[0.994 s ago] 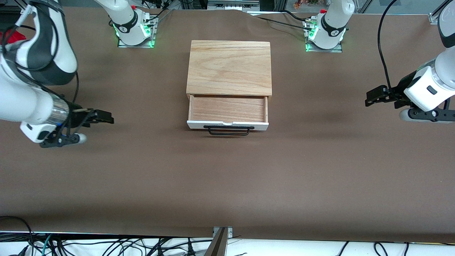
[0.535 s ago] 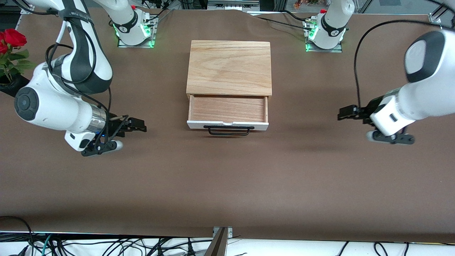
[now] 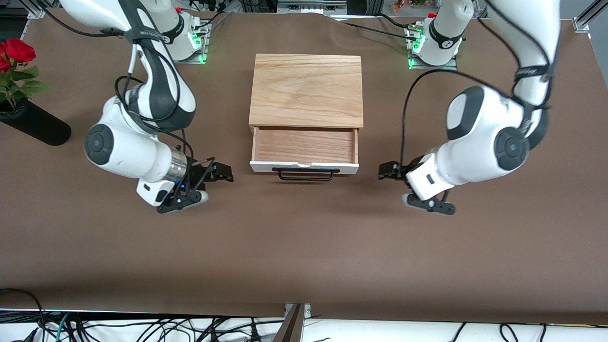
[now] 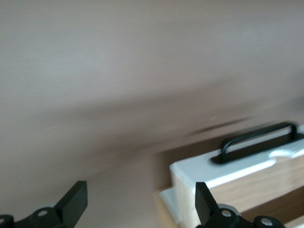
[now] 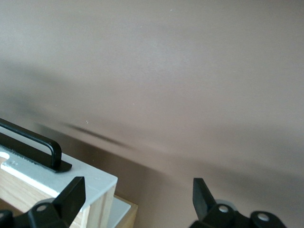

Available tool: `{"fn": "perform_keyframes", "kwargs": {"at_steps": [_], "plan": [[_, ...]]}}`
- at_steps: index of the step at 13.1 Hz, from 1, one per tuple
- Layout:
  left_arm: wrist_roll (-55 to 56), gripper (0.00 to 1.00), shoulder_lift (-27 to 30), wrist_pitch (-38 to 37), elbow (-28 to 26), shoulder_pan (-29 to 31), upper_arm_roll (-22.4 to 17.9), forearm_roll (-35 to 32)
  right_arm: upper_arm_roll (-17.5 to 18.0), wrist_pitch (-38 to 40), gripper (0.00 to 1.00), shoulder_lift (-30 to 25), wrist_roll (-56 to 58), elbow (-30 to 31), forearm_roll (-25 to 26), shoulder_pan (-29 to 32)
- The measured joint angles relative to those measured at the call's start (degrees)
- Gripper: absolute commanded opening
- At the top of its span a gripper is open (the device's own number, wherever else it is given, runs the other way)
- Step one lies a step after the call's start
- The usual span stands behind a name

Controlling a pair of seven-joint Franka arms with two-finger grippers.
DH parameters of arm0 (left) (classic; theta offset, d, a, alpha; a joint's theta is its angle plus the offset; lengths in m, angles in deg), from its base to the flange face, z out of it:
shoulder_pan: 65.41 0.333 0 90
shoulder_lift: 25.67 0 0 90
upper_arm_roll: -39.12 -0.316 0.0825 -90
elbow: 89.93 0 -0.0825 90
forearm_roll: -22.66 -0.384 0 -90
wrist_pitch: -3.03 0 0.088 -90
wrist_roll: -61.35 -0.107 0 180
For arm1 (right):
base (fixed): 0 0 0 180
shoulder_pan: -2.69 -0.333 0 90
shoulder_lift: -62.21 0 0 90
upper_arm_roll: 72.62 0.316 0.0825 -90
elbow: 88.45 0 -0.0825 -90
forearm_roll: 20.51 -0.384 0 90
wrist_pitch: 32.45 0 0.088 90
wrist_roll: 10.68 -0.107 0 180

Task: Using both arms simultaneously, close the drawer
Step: 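Move the left and right grippers toward the open drawer's white front, then place both grippers against the drawer front on each side of the handle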

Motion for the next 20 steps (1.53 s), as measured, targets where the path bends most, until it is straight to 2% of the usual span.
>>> {"fn": "perform_keyframes", "kwargs": {"at_steps": [4,8,13,17,20], "plan": [[-0.2,1.0,-5.7,4.9,0.3,-1.2,0.0,12.7,0.0,-3.3,1.0,2.5,0.0,0.0,-0.9,-2.4],[-0.2,1.0,-8.0,7.6,0.3,-2.3,0.0,21.3,0.0,-4.2,1.0,4.1,0.0,0.0,-0.9,-5.2],[-1.2,1.0,-10.5,11.1,-0.5,-4.3,0.1,23.8,0.0,-4.2,1.0,4.9,0.0,0.0,-1.0,-7.8],[-1.2,1.0,-9.9,10.7,-1.7,-4.5,2.0,23.8,-0.1,-4.7,1.0,5.5,0.0,-0.1,-1.0,-9.4],[-1.3,1.0,-7.6,9.4,-5.0,-4.5,3.2,23.8,-0.1,-4.7,1.0,5.8,0.0,-0.1,-1.0,-9.9]]}}
